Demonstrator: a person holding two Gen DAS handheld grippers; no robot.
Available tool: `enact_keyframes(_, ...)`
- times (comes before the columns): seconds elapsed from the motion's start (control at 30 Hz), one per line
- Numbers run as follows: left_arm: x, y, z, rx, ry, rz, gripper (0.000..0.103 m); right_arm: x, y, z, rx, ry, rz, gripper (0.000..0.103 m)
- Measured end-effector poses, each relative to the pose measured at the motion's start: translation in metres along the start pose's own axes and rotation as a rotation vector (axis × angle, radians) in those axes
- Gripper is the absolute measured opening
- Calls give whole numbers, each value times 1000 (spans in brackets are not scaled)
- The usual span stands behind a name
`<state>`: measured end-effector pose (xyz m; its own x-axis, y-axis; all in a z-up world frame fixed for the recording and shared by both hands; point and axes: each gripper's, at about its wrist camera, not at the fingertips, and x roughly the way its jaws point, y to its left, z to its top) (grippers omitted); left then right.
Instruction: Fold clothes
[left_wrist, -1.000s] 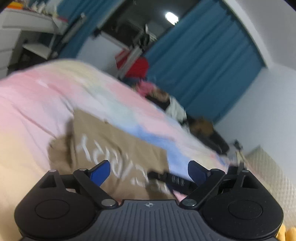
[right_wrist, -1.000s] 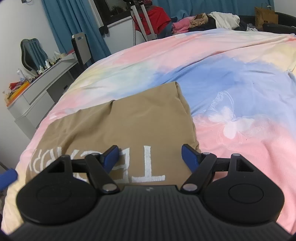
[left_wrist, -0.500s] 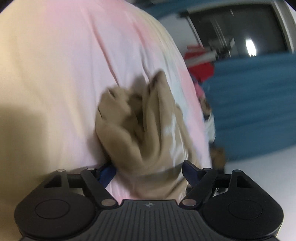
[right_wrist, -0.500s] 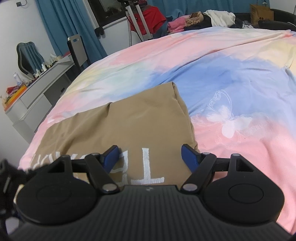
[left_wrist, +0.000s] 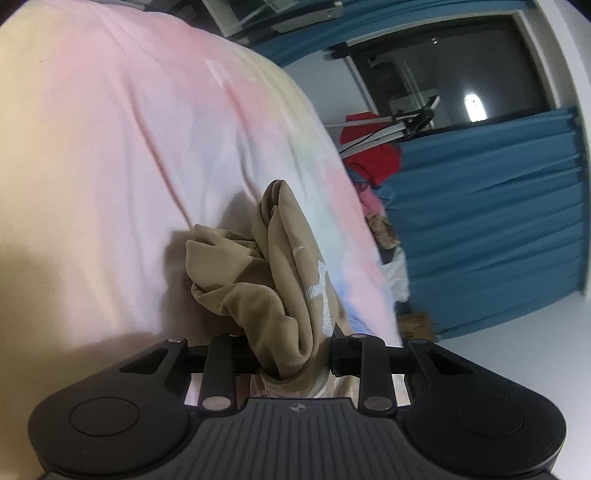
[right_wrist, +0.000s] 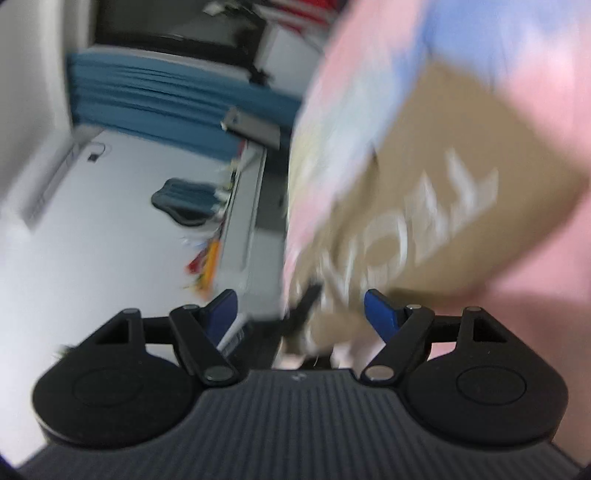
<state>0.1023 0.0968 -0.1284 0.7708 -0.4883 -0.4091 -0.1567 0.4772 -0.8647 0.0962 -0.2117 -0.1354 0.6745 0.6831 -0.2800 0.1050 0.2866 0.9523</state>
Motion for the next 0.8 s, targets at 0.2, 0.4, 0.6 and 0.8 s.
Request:
enact_keyframes(0.2,-6,2,-2,-17,-4,-31,30,22,-37,-2,156,-33,-46,78)
enact_keyframes(0.4,-12,6,-2,-36,-3,-35,30,8,-56,15,218,-221,-78,74)
enact_keyframes(0.6,-16,7,-3,-30,-2,-32,30,7,-53,13,178,-309,-142,42)
enact_keyframes(0.8,-17,-3,0,-37,9,-61,30,-7,-30,16,109,-343,-118,32)
